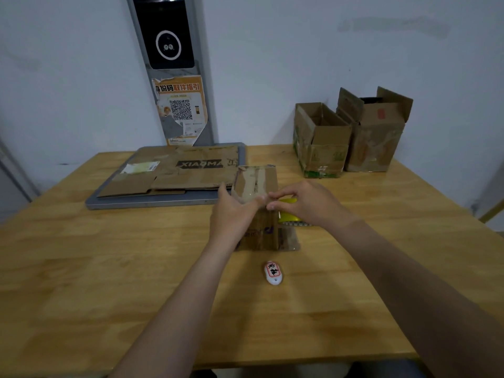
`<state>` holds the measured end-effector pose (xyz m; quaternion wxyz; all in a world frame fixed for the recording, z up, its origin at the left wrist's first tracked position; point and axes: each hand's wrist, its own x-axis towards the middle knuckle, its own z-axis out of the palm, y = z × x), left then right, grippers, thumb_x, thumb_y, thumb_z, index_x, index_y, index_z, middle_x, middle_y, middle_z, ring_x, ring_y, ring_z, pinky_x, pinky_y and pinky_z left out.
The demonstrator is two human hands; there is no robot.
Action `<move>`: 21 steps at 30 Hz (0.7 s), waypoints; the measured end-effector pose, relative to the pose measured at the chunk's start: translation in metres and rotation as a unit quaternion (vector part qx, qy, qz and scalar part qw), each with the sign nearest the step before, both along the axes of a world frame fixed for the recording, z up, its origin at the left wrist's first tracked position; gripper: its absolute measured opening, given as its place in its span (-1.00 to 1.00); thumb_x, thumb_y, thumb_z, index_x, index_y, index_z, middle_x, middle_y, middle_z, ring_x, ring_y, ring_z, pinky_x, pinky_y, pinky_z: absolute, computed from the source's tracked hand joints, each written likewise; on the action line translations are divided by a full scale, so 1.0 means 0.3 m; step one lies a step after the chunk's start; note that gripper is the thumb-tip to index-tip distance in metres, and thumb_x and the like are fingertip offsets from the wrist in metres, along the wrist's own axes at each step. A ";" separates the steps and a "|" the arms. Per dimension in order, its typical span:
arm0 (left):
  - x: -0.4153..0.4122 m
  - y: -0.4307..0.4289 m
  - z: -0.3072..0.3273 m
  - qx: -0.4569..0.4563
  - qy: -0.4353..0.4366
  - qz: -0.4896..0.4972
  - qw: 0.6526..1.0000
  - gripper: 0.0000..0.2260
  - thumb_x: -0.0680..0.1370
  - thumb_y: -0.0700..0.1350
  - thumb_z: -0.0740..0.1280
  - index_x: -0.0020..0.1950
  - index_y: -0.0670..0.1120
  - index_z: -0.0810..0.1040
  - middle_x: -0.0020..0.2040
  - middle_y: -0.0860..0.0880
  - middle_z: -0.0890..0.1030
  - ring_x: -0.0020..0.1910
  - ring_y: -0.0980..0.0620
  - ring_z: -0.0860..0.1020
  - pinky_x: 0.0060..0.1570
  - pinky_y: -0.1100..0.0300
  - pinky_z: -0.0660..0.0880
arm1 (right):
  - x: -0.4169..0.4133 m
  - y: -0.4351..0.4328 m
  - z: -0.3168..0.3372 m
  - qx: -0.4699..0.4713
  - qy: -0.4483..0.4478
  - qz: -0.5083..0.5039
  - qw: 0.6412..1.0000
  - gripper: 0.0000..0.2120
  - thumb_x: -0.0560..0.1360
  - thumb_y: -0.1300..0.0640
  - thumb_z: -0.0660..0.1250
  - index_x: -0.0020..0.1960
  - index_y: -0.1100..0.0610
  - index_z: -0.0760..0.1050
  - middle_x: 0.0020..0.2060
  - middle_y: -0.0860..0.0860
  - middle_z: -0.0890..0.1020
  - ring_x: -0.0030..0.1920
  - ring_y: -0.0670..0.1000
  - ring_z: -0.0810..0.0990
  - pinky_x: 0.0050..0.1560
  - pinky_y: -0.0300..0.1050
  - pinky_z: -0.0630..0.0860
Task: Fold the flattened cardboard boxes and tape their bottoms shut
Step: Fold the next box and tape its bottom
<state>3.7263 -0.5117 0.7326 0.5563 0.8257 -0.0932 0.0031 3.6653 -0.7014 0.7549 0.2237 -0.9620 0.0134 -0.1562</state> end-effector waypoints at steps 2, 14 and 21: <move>0.009 -0.022 -0.009 -0.006 0.011 0.021 1.000 0.04 0.36 0.27 0.56 0.66 -0.08 0.13 0.44 -0.04 0.53 0.31 -0.03 0.55 0.10 0.16 0.44 | -0.001 -0.005 -0.002 0.001 0.009 0.001 1.000 -0.44 0.33 -0.46 0.40 0.24 -0.25 0.64 0.22 -0.19 0.66 0.24 -0.10 0.58 0.18 0.00 0.56; 0.059 0.035 -0.055 -0.201 0.094 0.012 0.975 -0.47 0.58 0.05 0.45 0.53 0.00 0.46 0.28 0.02 0.65 0.17 0.10 0.61 0.10 0.11 0.59 | -0.004 -0.008 -0.008 0.045 0.017 0.002 0.999 -0.45 0.31 -0.45 0.44 0.24 -0.30 0.61 0.28 -0.20 0.63 0.26 -0.11 0.55 0.22 0.06 0.58; 0.043 0.049 -0.060 -0.047 -0.033 0.015 0.998 -0.60 0.74 0.07 0.11 0.54 0.02 0.45 0.42 0.00 0.56 0.25 0.12 0.53 0.06 0.17 0.47 | 0.000 -0.009 -0.007 0.041 0.013 0.004 0.999 -0.47 0.31 -0.45 0.44 0.22 -0.30 0.62 0.28 -0.18 0.63 0.22 -0.11 0.57 0.18 0.03 0.59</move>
